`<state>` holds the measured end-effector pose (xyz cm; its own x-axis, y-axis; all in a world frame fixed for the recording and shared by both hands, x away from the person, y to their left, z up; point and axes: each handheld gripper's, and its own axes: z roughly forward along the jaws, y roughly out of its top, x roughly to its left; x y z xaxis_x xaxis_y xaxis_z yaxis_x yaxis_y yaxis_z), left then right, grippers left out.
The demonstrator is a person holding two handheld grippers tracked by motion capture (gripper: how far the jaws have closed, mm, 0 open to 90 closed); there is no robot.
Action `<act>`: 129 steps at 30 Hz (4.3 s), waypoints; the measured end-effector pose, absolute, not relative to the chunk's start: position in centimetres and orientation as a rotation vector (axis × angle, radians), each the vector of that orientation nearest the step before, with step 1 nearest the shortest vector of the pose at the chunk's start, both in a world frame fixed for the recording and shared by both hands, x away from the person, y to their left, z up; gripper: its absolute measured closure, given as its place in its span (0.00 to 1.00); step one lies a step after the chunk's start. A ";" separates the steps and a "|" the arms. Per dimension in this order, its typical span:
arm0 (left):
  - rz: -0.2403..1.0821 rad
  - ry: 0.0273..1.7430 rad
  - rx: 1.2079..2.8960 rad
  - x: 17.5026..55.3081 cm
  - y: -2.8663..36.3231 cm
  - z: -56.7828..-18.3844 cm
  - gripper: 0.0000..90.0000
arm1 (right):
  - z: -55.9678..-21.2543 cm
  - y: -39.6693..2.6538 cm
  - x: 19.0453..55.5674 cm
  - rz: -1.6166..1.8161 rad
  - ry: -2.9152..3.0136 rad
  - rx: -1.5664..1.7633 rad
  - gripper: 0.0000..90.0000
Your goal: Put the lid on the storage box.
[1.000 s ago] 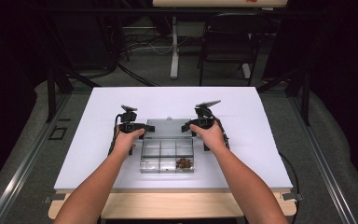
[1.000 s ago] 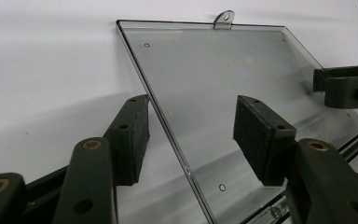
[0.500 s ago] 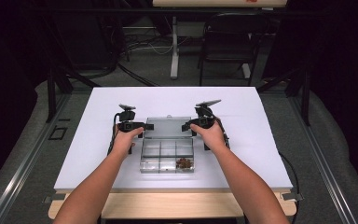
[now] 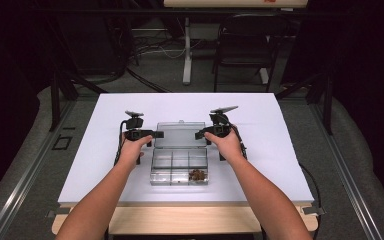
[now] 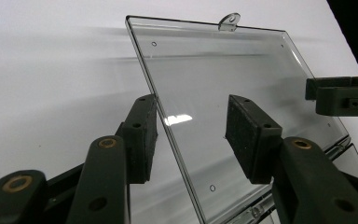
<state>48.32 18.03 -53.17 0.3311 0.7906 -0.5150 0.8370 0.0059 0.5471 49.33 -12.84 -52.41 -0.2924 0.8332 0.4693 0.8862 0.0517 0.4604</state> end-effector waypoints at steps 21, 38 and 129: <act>-0.065 1.437 1.783 48.1 17.8 -52.1 0.61 | -51.2 -13.1 48.7 -1.178 -2.202 -1.826 0.56; -0.028 1.398 1.813 47.6 17.8 -50.8 0.61 | -50.4 -13.3 48.3 -1.227 -2.226 -1.790 0.56; 0.149 1.173 1.875 41.5 18.1 -46.9 0.63 | -47.0 -13.4 43.5 -1.303 -2.405 -1.586 0.56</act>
